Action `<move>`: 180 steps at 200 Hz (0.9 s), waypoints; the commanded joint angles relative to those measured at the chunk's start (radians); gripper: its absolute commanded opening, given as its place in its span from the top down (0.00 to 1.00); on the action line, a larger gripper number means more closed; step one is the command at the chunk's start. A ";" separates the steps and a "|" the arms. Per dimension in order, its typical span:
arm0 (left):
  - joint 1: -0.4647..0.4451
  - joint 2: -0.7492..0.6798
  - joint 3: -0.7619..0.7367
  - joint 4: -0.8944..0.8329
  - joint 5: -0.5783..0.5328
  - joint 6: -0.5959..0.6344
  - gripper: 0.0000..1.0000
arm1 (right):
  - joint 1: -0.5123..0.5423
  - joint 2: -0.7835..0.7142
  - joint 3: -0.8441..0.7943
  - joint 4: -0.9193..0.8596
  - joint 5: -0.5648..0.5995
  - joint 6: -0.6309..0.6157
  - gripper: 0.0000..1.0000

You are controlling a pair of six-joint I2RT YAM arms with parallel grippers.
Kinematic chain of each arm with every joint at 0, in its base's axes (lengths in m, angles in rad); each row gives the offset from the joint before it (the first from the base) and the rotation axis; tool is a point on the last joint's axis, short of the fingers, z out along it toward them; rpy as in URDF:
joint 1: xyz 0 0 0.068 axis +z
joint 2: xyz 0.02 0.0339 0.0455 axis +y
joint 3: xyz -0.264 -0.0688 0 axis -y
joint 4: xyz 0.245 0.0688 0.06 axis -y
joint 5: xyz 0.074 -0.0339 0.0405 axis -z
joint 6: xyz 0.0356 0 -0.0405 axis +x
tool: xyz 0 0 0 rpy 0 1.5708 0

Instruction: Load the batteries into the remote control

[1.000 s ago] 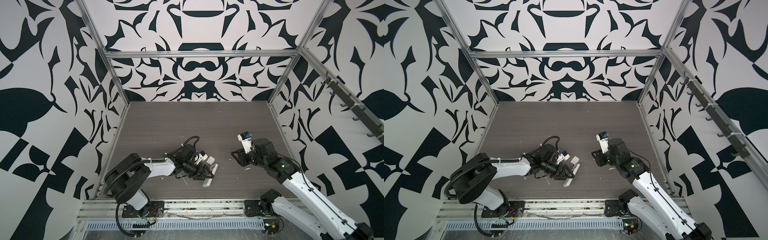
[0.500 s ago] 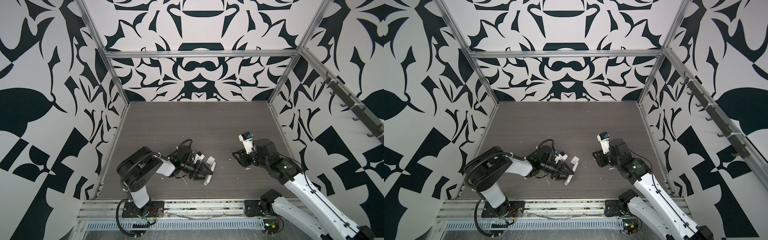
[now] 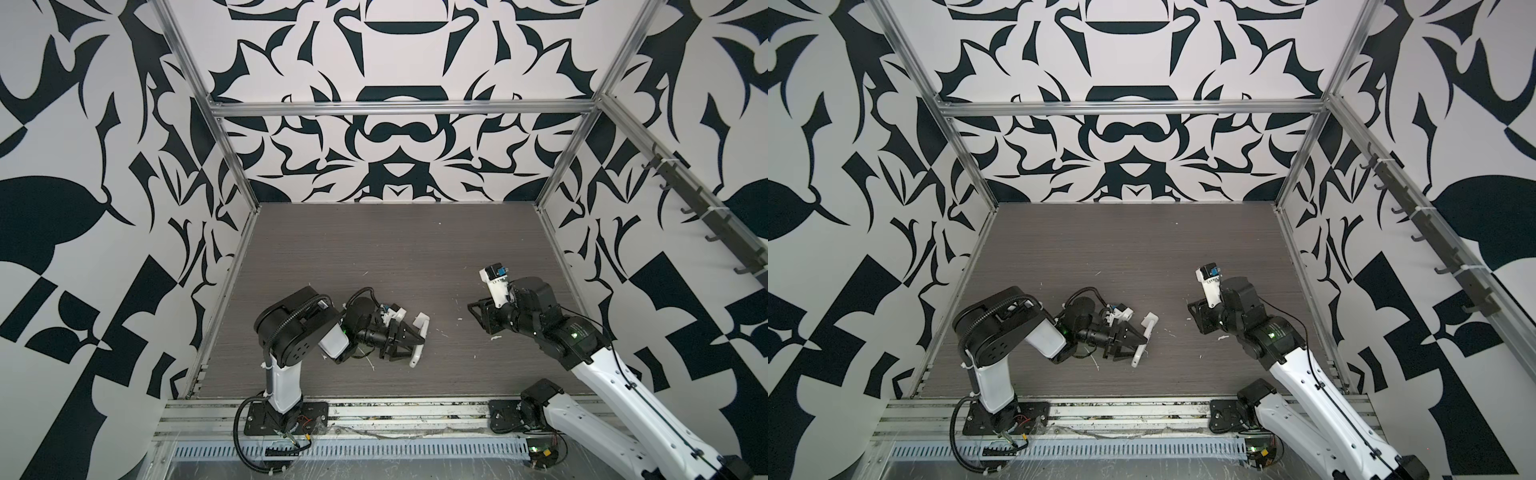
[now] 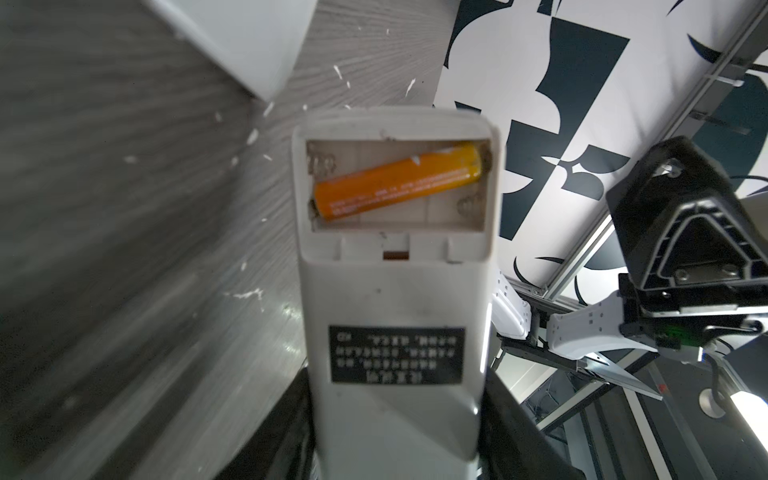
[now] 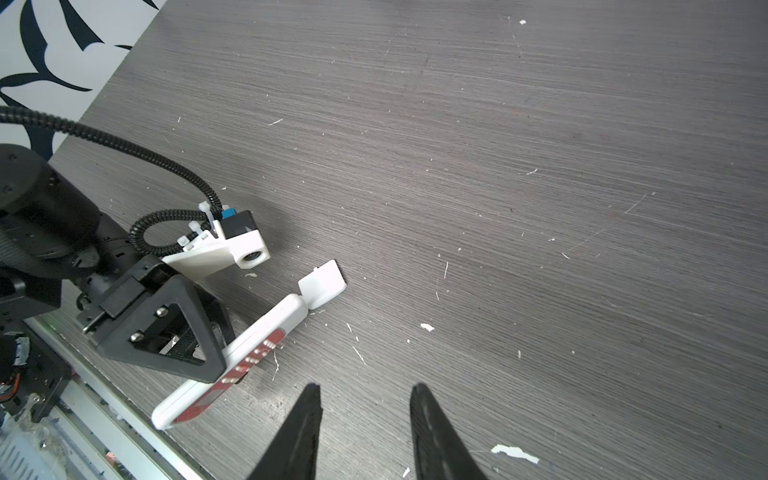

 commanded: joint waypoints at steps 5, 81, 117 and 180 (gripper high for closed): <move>0.007 0.054 -0.017 0.199 -0.003 -0.118 0.53 | -0.005 -0.010 0.044 0.006 0.013 -0.015 0.61; 0.007 0.057 -0.037 0.199 -0.020 -0.181 0.53 | -0.005 -0.019 0.057 -0.006 0.021 -0.023 0.61; 0.007 0.056 -0.053 0.199 -0.039 -0.249 0.52 | -0.006 -0.015 0.059 0.002 0.011 -0.022 0.62; 0.007 0.042 -0.056 0.199 -0.054 -0.285 0.49 | -0.005 -0.017 0.066 -0.001 0.010 -0.025 0.62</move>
